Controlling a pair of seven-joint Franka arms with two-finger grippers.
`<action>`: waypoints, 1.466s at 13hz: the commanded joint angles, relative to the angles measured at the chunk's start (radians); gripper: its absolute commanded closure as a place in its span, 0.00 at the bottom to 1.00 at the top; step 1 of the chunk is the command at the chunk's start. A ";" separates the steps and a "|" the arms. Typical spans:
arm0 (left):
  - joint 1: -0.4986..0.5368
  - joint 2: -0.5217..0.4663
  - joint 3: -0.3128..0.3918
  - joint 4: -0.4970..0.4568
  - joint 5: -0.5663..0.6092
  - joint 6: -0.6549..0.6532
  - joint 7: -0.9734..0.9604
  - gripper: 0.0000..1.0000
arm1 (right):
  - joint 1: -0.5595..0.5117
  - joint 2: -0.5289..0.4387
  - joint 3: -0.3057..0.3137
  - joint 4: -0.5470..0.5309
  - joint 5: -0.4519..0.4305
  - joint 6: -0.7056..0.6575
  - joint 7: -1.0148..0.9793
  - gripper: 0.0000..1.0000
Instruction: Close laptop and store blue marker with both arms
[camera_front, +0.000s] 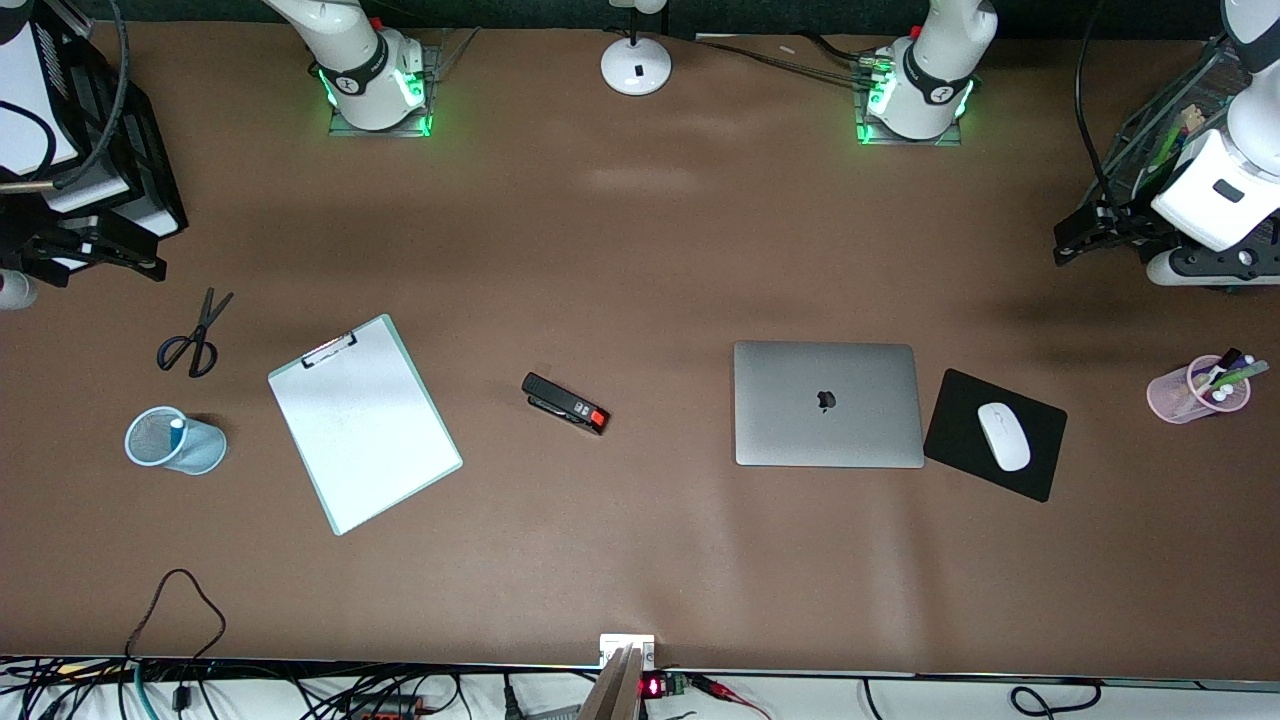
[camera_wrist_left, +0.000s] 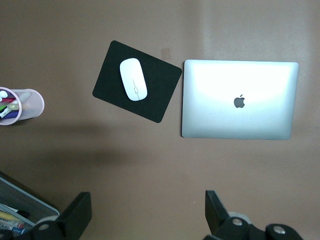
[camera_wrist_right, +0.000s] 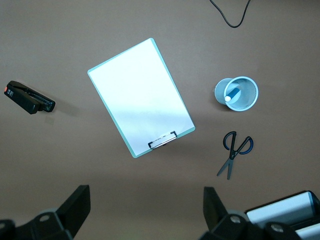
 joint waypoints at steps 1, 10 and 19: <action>-0.004 0.012 0.002 0.029 -0.008 -0.015 0.009 0.00 | -0.011 -0.030 0.006 -0.036 0.017 0.014 0.004 0.00; -0.004 0.012 0.002 0.029 -0.006 -0.015 0.009 0.00 | -0.010 -0.171 -0.006 -0.260 0.017 0.149 0.001 0.00; -0.006 0.019 0.001 0.045 -0.006 -0.018 0.009 0.00 | 0.038 -0.198 -0.058 -0.291 0.046 0.153 -0.034 0.00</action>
